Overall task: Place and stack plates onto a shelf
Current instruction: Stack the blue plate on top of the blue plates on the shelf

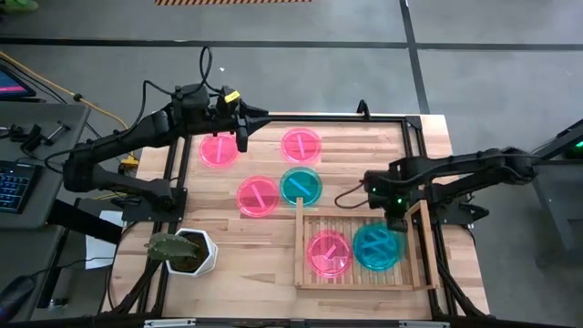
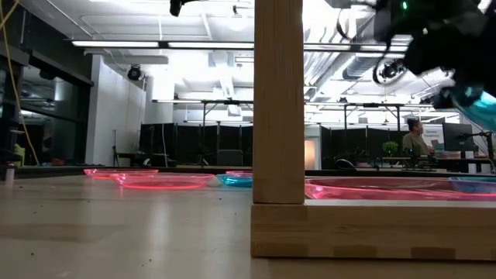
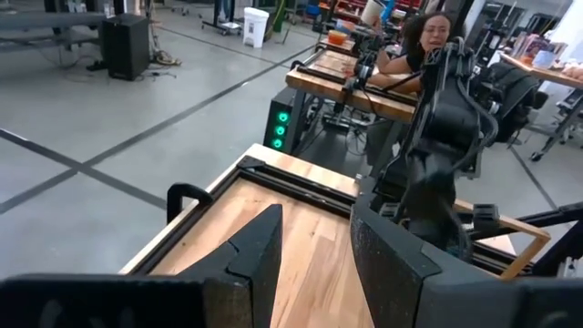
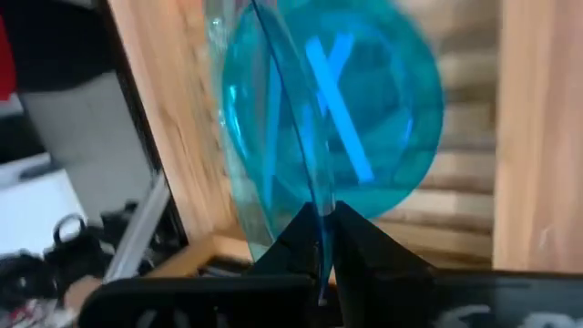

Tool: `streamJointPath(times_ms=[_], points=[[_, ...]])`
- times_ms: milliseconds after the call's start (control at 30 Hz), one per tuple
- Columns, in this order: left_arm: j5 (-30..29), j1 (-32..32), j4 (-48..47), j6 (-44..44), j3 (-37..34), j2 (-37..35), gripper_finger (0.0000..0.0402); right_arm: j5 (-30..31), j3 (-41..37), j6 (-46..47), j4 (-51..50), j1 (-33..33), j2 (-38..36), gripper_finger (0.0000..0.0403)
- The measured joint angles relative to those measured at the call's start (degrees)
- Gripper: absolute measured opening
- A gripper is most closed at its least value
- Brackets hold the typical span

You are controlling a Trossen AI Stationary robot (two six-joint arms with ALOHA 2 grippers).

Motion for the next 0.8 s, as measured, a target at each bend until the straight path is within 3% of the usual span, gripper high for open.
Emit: streamJointPath(times_ms=[400, 800], points=[[0.00, 0.07, 0.11, 0.46, 0.02, 0.00, 0.0122, 0.58, -4.53, 2.63, 10.61, 0.71, 2.11, 0.0000], [-0.02, 0.15, 0.08, 0.52, 0.04, 0.02, 0.0122, 2.26, -4.53, 1.37, 9.95, 0.73, 2.11, 0.0000]])
